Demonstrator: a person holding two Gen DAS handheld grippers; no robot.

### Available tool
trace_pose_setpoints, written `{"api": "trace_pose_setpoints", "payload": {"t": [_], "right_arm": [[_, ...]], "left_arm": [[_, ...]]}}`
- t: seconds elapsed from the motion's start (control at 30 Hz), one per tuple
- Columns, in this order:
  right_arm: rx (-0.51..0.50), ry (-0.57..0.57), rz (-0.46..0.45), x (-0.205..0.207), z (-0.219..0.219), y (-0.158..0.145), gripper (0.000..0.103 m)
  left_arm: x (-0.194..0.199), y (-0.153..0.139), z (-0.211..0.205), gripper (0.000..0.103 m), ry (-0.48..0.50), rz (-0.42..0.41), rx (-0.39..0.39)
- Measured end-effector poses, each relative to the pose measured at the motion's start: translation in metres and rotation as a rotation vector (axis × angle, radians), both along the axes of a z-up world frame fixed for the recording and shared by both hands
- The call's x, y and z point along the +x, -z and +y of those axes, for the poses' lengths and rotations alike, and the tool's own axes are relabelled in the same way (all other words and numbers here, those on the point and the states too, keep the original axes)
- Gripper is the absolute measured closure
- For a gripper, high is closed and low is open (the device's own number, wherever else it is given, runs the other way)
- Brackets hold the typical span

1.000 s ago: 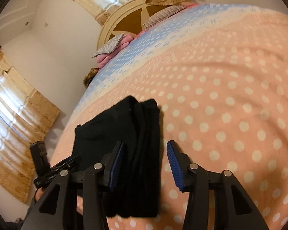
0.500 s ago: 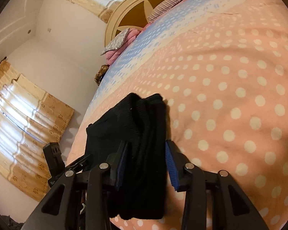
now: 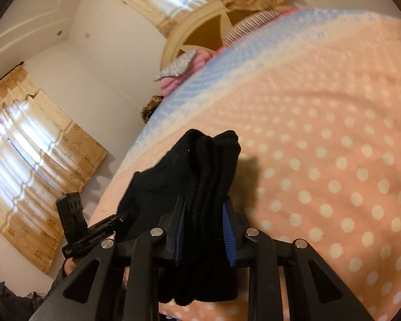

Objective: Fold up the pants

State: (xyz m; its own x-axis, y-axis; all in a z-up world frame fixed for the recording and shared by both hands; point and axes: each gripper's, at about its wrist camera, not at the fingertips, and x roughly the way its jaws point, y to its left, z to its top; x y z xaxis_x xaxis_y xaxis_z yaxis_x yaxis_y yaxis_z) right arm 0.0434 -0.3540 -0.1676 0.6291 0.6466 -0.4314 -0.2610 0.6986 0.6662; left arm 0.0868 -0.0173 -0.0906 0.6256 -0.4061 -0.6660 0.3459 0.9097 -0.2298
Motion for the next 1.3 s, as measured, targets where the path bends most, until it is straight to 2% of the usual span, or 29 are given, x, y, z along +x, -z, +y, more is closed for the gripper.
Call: {"api": "trace_pose_setpoints", "payload": {"t": [0.2, 0.4, 0.57, 0.8, 1.13, 1.3], "right_arm": [[-0.003, -0.007, -0.044, 0.002, 0.017, -0.028, 0.078], [-0.056, -0.072, -0.056, 0.042, 0.055, -0.05, 0.078], [-0.066, -0.162, -0.045, 0.089, 0.111, -0.062, 0.078], [-0.072, -0.291, -0.033, 0.147, 0.211, -0.07, 0.078], [-0.154, -0.403, -0.01, 0.195, 0.318, -0.065, 0.078], [-0.242, -0.433, -0.006, 0.214, 0.36, -0.059, 0.078]], "left_arm": [[-0.009, -0.016, 0.015, 0.082, -0.015, -0.023, -0.063], [-0.013, -0.035, 0.042, 0.082, -0.07, -0.07, -0.072], [-0.006, -0.044, 0.084, 0.082, -0.162, -0.092, -0.044], [0.001, -0.047, 0.144, 0.082, -0.315, -0.109, 0.008], [0.013, -0.04, 0.207, 0.082, -0.462, -0.117, 0.041], [0.023, -0.029, 0.227, 0.082, -0.495, -0.105, 0.045]]}}
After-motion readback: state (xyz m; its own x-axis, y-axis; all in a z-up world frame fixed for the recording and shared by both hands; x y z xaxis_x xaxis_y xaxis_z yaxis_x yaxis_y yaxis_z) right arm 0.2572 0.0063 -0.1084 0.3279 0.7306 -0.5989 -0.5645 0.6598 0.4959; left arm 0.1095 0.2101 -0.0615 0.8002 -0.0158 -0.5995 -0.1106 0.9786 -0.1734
